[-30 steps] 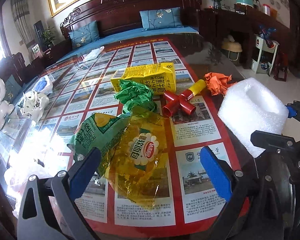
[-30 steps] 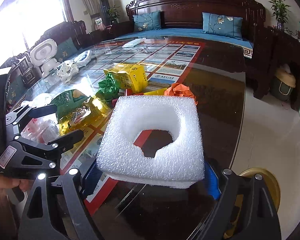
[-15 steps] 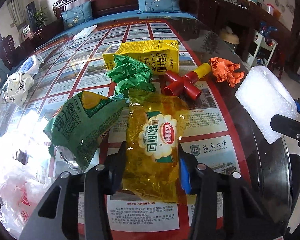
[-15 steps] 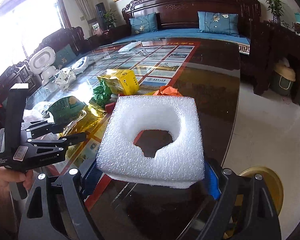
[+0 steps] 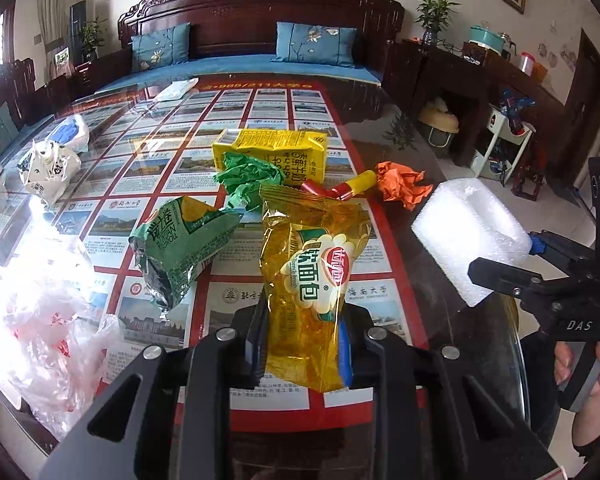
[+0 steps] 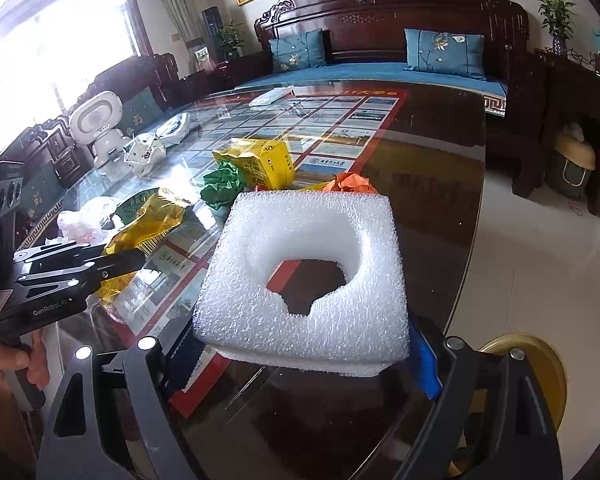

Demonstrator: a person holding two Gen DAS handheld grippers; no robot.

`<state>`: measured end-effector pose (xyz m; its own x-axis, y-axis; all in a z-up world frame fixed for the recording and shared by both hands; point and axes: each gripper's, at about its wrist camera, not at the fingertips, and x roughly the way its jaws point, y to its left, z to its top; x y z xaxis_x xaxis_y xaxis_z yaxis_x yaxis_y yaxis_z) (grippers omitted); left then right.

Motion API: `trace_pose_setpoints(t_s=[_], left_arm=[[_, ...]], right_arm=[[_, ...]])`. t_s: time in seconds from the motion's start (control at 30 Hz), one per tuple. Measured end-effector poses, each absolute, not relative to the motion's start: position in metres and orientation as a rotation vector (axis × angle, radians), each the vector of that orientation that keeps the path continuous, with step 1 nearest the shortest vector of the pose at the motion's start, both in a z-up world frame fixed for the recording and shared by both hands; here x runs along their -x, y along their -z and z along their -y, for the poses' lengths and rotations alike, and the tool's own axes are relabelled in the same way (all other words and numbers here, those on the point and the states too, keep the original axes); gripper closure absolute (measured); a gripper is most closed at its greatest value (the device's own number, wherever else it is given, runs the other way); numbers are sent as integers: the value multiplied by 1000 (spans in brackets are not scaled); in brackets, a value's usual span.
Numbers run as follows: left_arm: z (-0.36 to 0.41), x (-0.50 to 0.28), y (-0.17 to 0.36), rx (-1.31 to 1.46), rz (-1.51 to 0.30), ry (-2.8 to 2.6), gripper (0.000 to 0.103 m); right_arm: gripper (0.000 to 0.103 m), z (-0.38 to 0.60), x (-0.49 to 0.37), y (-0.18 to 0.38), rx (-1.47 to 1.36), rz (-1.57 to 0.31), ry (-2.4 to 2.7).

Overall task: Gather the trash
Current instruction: 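Carry the foam block and yellow snack bag over the yellow bucket and open both tools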

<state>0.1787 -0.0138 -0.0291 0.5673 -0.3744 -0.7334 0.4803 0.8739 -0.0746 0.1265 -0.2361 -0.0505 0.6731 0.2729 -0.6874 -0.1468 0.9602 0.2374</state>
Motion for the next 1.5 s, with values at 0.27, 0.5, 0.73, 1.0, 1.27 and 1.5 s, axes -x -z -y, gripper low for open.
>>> trace_pose_setpoints(t_s=[0.27, 0.5, 0.73, 1.0, 1.27, 1.5], left_arm=[[51, -159, 17, -152, -795, 592, 75], [120, -151, 23, -179, -828, 726, 75], [203, -139, 34, -234, -871, 847, 75], [290, -141, 63, -293, -969, 931, 75], [355, -146, 109, -351, -1118, 953, 75], [394, -149, 143, -363, -1214, 969, 75]], right_arm=[[22, 260, -99, 38, -138, -774, -202], [22, 319, -73, 35, -122, -764, -79], [22, 380, -49, 41, -123, -766, 18], [22, 445, -23, 69, -156, -843, 82], [22, 498, -8, 101, -201, -931, 153], [22, 519, -5, 117, -208, -978, 156]])
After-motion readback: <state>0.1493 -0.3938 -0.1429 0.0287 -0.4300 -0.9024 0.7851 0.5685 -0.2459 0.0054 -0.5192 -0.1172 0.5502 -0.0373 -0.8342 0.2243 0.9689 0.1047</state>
